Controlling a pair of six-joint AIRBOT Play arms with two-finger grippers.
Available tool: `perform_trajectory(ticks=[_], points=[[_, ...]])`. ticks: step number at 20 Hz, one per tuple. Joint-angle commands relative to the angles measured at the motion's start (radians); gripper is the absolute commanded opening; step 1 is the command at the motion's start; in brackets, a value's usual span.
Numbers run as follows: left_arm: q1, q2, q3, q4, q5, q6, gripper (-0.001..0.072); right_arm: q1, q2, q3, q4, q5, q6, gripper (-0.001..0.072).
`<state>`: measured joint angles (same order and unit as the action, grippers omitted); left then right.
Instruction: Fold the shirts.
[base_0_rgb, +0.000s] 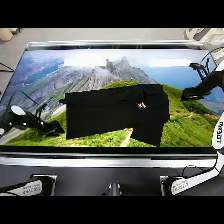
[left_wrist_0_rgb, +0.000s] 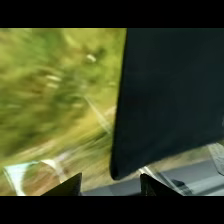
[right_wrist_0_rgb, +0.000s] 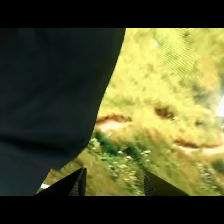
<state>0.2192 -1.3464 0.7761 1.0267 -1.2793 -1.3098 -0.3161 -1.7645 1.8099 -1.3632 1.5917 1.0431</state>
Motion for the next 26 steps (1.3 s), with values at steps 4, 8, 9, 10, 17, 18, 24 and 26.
perform_trajectory(ticks=[4, 8, 9, 10, 17, 18, 24, 26], points=[[-0.076, 0.023, -0.126, -0.112, 0.148, 0.018, 0.0439, -0.023, 0.001, -0.015, -0.013, 0.047, -0.024, 0.0347], [-0.115, 0.023, -0.125, -0.111, 0.209, -0.023, 0.0112, -0.023, -0.003, -0.080, -0.008, 0.053, -0.027, 0.0375], [-0.116, 0.023, -0.125, -0.111, 0.212, -0.025, 0.0028, -0.023, -0.003, -0.119, 0.006, 0.054, -0.041, 0.0385], [-0.115, 0.023, -0.125, -0.111, 0.212, -0.025, 0.0027, -0.023, -0.003, -0.164, 0.032, 0.042, -0.054, 0.0417], [-0.115, 0.064, -0.125, -0.111, 0.211, -0.021, 0.0025, -0.023, -0.018, -0.362, 0.185, -0.174, -0.068, 0.0390], [-0.115, 0.071, -0.125, -0.111, 0.212, -0.021, 0.0025, -0.023, -0.030, -0.367, 0.190, -0.175, -0.068, 0.0390], [-0.115, 0.091, -0.116, -0.111, 0.212, 0.005, 0.0025, -0.023, -0.084, -0.366, 0.220, -0.190, -0.042, 0.0275], [-0.115, 0.091, -0.102, -0.111, 0.214, 0.005, 0.0024, -0.023, -0.080, -0.365, 0.231, -0.187, -0.042, 0.0010]])
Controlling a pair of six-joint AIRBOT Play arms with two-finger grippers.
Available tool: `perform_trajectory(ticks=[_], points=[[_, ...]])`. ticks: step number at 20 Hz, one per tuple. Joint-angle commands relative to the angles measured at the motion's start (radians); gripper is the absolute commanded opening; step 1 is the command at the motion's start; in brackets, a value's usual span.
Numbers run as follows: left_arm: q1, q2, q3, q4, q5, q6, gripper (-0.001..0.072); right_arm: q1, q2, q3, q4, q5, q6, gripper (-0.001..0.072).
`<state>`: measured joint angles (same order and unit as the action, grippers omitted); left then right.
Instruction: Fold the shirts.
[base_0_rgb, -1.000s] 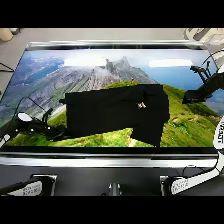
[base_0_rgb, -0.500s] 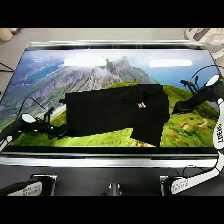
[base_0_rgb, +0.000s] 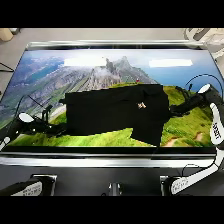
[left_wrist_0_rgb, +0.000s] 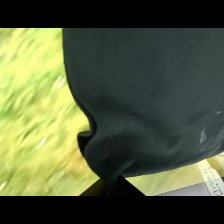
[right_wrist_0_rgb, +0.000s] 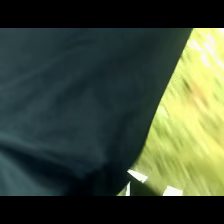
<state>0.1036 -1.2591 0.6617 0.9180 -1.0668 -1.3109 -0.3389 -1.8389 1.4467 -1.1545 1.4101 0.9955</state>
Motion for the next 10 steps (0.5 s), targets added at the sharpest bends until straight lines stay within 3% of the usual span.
perform_trajectory(ticks=[1, 4, 7, 10], points=[[0.001, 0.008, 0.030, -0.002, 0.002, 0.006, 0.0022, 0.000, 0.005, 0.002, 0.022, -0.003, -0.012, 0.0010], [0.001, 0.084, 0.178, 0.039, 0.003, -0.005, 0.0020, 0.000, 0.118, 0.076, 0.027, 0.021, -0.079, 0.0009], [0.001, 0.238, 0.521, 0.209, 0.003, -0.116, 0.0020, 0.000, 0.346, 0.262, 0.025, -0.005, -0.129, 0.0009], [0.001, 0.384, 0.967, 0.394, 0.069, -0.223, 0.0020, 0.000, 0.663, 0.463, 0.018, -0.220, -0.130, 0.0010]])
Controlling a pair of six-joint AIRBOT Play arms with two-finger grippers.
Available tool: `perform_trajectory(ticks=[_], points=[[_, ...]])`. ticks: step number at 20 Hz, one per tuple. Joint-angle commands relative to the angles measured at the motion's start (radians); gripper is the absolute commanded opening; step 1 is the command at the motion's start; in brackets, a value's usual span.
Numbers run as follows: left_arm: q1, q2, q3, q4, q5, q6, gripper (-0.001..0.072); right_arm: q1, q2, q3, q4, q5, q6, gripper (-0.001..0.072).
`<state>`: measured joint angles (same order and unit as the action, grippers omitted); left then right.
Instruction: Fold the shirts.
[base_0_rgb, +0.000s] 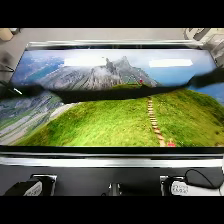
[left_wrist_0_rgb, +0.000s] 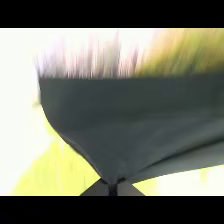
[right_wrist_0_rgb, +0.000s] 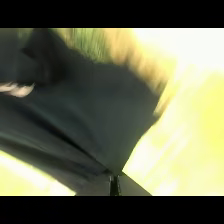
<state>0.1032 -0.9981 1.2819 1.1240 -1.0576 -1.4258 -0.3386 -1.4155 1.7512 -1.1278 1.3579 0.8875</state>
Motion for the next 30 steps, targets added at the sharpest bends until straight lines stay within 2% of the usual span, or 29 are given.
perform_trajectory(ticks=[1, 3, 7, 14, 16, 19, 21, 25, 28, 30], points=[[0.001, 0.161, 0.468, 0.223, 0.100, -0.131, 0.0020, 0.000, 0.345, 0.188, -0.011, -0.272, -0.032, 0.0010], [0.001, 0.227, 0.647, 0.234, 0.162, -0.150, 0.0021, 0.000, 0.538, 0.206, -0.036, -0.389, -0.070, 0.0010], [0.001, 0.327, 0.718, 0.235, 0.148, -0.179, 0.0021, 0.000, 0.728, 0.207, -0.147, -0.364, -0.068, 0.0010], [0.001, 0.306, 0.711, 0.247, 0.070, -0.167, 0.0021, 0.000, 0.715, 0.207, -0.181, -0.280, -0.042, 0.0010], [0.001, 0.272, 0.711, 0.259, -0.008, -0.167, 0.0021, 0.000, 0.683, 0.207, -0.184, -0.233, -0.011, 0.0010], [0.001, 0.172, 0.706, 0.289, -0.228, -0.167, 0.0022, 0.000, 0.580, 0.207, -0.184, -0.063, 0.014, 0.0010], [0.001, 0.093, 0.654, 0.303, -0.320, -0.140, 0.0022, 0.000, 0.462, 0.206, -0.169, 0.084, 0.043, 0.0009], [0.001, -0.054, 0.391, 0.302, -0.335, -0.117, 0.0022, 0.019, 0.158, 0.200, -0.147, 0.349, 0.044, 0.0008], [0.001, -0.187, 0.200, 0.302, -0.268, -0.100, 0.0024, 0.140, -0.077, 0.183, -0.251, 0.319, 0.055, 0.0009], [0.002, -0.309, 0.167, 0.302, -0.190, -0.099, 0.0024, 0.208, -0.219, 0.184, -0.263, 0.177, 0.089, 0.0009]])
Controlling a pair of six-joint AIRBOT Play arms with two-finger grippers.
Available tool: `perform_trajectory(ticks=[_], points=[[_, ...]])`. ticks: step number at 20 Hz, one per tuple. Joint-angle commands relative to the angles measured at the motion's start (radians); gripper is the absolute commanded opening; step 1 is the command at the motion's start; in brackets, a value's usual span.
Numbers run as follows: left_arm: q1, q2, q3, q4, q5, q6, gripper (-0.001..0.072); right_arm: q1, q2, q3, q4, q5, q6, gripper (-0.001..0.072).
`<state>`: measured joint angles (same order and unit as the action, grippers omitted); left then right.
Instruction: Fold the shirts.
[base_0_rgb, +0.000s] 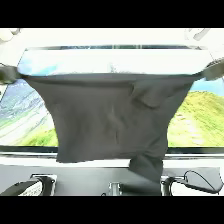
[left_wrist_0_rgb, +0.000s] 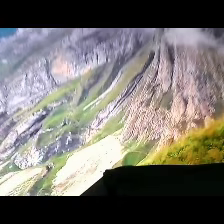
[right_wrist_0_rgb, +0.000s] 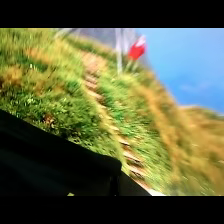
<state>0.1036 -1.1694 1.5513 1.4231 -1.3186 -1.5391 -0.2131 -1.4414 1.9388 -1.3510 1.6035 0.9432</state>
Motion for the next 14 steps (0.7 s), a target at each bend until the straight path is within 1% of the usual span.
perform_trajectory(ticks=[1, 2, 5, 8, 11, 13, 14], points=[[0.001, -0.206, -0.094, 0.003, 0.109, 0.015, 0.0024, 0.108, -0.255, -0.004, -0.040, -0.143, 0.049, 0.0009], [0.000, -0.266, -0.080, 0.002, 0.140, 0.026, 0.0024, 0.127, -0.304, -0.003, -0.040, -0.214, 0.065, 0.0010], [0.000, -0.432, 0.010, 0.002, 0.193, 0.024, 0.0024, 0.146, -0.408, -0.004, -0.027, -0.430, 0.105, 0.0011], [0.000, -0.538, 0.089, 0.002, 0.259, 0.020, 0.0024, 0.146, -0.453, -0.004, -0.029, -0.588, 0.131, 0.0011], [-0.001, -0.598, 0.110, -0.014, 0.290, 0.020, 0.0025, 0.146, -0.473, -0.004, -0.031, -0.624, 0.129, 0.0011], [-0.001, -0.613, 0.110, -0.027, 0.267, 0.021, 0.0025, 0.146, -0.476, -0.003, -0.033, -0.597, 0.119, 0.0011], [0.000, -0.606, 0.113, -0.028, 0.245, 0.038, 0.0024, 0.146, -0.470, 0.001, -0.038, -0.565, 0.097, 0.0011]])
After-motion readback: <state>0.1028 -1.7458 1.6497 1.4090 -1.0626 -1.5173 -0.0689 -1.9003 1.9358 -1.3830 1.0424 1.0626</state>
